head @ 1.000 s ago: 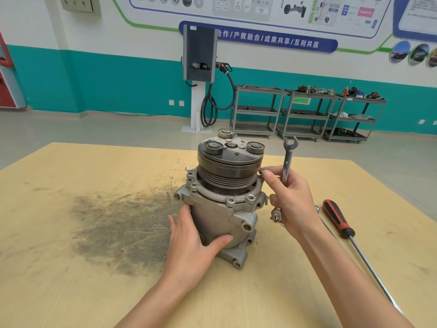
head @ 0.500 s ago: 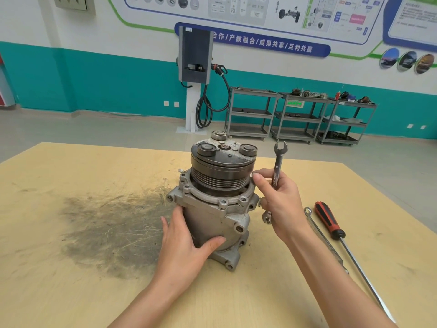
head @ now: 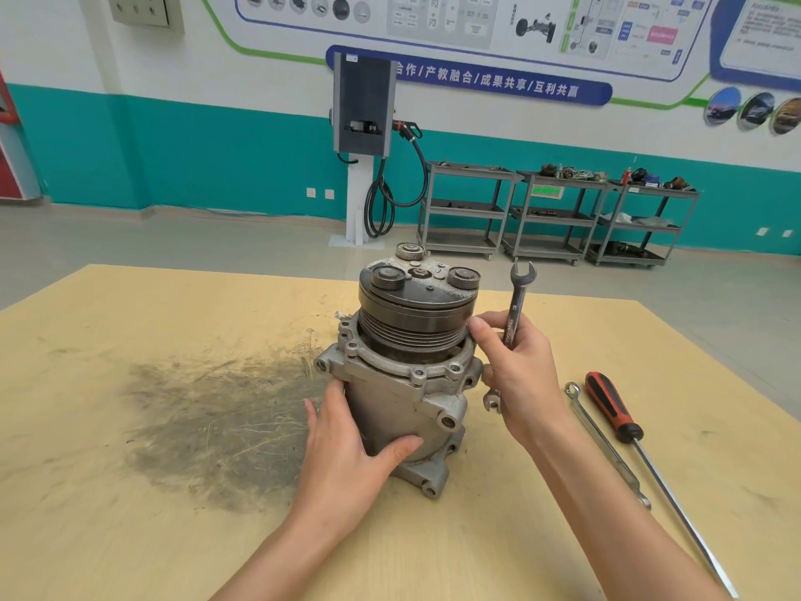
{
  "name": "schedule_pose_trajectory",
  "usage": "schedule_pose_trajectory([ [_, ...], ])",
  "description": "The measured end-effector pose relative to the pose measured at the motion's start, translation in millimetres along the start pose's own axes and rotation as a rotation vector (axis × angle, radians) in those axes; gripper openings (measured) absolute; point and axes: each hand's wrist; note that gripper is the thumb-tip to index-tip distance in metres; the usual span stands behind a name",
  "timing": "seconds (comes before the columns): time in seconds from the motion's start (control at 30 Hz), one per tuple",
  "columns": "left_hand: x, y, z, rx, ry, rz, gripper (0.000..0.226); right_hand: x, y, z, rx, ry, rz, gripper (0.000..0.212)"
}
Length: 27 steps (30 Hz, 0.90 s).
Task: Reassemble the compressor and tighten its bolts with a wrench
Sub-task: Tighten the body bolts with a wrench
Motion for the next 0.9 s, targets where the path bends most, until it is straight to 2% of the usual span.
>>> schedule_pose_trajectory([
  [0.17,1.5,0.5,-0.9,-0.017,0.004,-0.010,0.116,4.7,1.7,-2.3,-0.006,-0.018,-0.039,0.016],
  [0.33,-0.8,0.1,1.2,0.016,0.000,-0.003,0.103,3.8,0.5,1.0,0.021,-0.022,-0.022,0.008],
  [0.53,-2.5,-0.9,0.9,0.009,0.005,-0.010,0.103,5.4,2.3,-2.8,-0.001,-0.042,-0.014,0.013],
  [0.63,-2.6,-0.9,1.3,0.008,0.004,-0.015,0.103,2.6,0.1,-1.8,0.012,-0.024,-0.018,0.006],
  [0.8,-2.6,-1.3,1.6,0.007,-0.001,-0.022,0.105,1.6,-0.3,0.1,0.001,-0.039,0.000,0.005],
  [0.9,-2.6,-1.3,1.8,0.012,-0.002,-0.013,0.104,4.3,2.5,-0.8,-0.025,-0.069,0.002,0.012],
])
Point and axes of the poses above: each hand's wrist, its own y-axis away from the middle knuckle, its own z-axis out of the palm, x = y × z, and after that the axes turned 8 degrees about x, right-handed
